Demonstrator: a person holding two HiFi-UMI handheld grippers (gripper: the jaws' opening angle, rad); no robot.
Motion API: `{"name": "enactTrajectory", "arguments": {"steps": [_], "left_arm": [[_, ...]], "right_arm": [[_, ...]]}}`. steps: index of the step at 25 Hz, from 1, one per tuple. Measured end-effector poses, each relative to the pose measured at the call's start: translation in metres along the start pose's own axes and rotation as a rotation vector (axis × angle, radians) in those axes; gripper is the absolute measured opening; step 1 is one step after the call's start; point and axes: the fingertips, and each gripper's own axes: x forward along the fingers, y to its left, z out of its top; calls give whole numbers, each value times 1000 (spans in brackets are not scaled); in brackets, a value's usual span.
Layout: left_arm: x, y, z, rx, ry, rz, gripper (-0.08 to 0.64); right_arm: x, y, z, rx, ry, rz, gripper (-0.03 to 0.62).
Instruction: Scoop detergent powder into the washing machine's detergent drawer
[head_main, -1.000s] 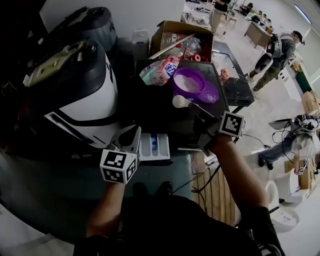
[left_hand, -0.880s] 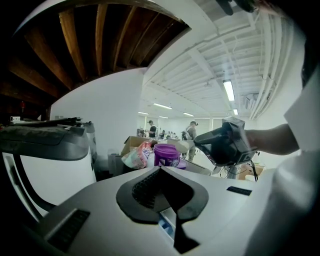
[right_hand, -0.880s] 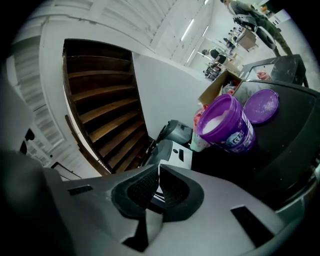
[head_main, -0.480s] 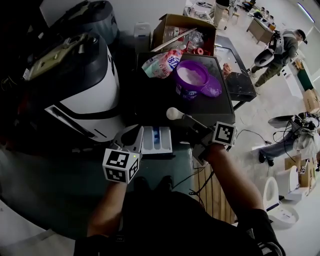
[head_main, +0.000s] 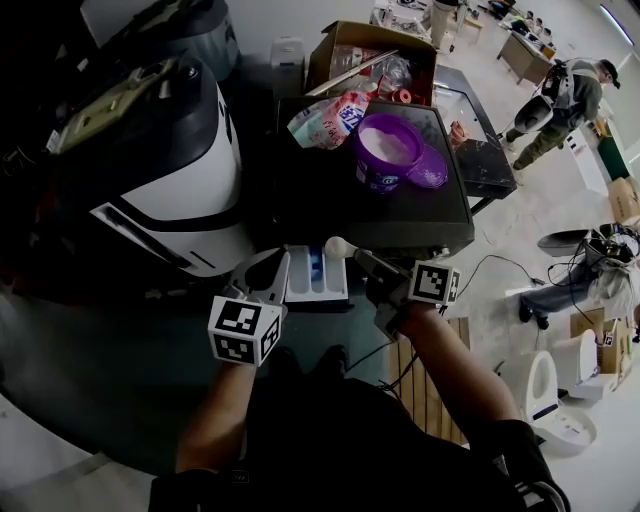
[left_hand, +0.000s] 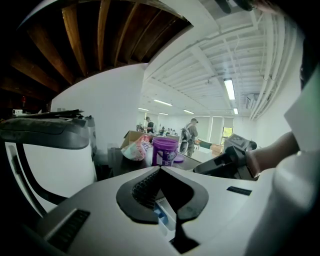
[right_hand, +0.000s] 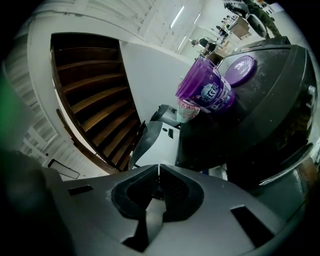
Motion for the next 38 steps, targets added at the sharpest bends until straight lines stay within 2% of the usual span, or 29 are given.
{"name": "enactTrajectory", "arguments": {"steps": [21, 28, 38], "left_arm": [[-4, 12, -14, -16, 29, 12, 2], [-1, 15, -16, -19, 35, 12, 2], [0, 12, -17, -20, 36, 7, 2]], "right_arm": [[9, -94, -65, -4, 109, -211, 20], [13, -107, -76, -98, 168, -281, 20], [15, -108, -84, -224, 235, -320, 20]]}}
